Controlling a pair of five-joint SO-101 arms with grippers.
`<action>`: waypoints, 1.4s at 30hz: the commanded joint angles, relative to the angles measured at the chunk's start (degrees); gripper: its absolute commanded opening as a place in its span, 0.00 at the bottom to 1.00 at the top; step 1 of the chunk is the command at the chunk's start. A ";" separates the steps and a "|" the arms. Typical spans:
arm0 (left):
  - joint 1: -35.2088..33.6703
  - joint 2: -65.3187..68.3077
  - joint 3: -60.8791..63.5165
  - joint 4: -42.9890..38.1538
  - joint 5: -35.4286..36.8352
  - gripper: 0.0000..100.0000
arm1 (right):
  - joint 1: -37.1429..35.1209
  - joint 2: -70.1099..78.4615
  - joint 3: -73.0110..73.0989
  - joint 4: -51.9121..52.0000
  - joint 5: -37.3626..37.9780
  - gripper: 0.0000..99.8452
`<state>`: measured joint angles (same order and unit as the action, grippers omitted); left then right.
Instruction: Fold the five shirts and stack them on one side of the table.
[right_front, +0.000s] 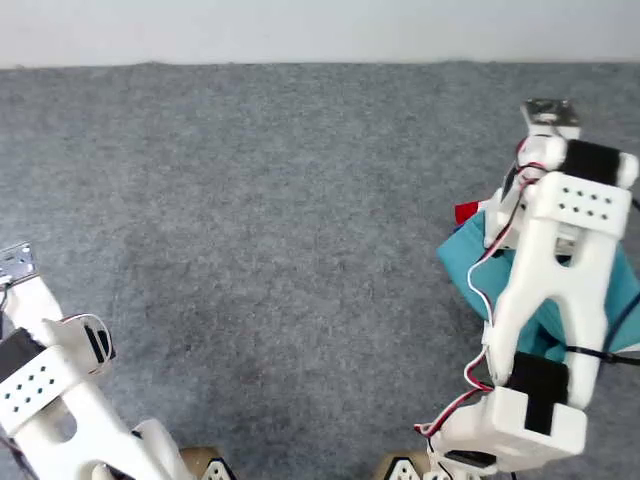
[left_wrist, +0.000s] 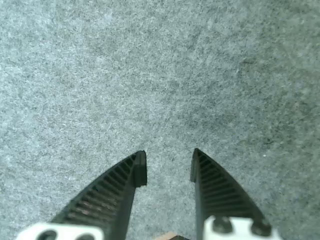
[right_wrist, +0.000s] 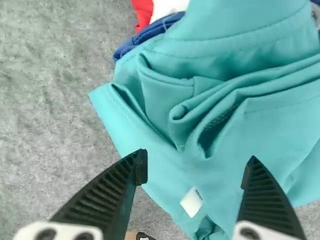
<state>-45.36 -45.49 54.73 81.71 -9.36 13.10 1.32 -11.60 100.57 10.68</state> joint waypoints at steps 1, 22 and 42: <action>0.35 -0.62 -0.31 -0.79 -0.09 0.16 | -0.48 -2.68 -1.23 0.66 -0.62 0.29; 0.35 -0.62 -0.31 -0.79 -0.09 0.16 | 2.15 -3.38 4.13 -10.95 -0.79 0.00; 0.35 -0.62 -0.31 -0.79 -0.09 0.16 | -22.55 -11.12 -27.96 1.36 -1.05 0.01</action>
<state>-45.36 -45.49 54.73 81.71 -9.36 -9.58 -7.03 -37.54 100.57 10.33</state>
